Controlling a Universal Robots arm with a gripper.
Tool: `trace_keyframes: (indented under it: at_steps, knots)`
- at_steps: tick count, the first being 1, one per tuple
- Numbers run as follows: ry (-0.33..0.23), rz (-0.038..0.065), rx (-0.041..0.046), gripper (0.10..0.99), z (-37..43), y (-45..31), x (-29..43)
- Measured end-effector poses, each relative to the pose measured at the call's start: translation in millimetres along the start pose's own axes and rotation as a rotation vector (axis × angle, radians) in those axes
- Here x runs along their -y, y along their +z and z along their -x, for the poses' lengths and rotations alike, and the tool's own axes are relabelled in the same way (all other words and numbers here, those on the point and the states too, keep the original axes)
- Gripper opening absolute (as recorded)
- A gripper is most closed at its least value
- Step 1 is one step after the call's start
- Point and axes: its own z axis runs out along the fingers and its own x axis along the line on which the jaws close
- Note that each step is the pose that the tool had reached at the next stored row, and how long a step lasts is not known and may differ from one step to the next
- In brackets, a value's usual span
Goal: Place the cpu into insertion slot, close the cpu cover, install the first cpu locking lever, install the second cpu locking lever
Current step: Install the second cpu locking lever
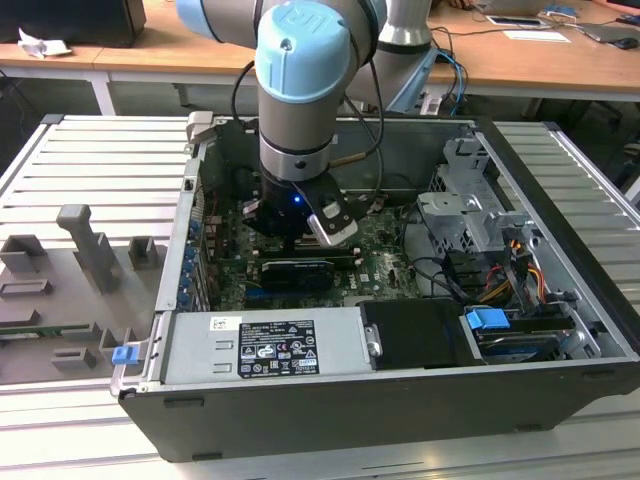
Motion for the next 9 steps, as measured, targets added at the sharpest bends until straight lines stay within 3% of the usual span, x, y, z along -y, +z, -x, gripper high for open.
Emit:
trace_keyframes:
  at_steps: [3, 9]
  knots:
    - [0.0, 0.017, 0.0011, 0.106, -2.1, 2.8, 0.7]
    - [0.0, 0.035, 0.0026, 0.106, -4.8, 7.9, 1.5]
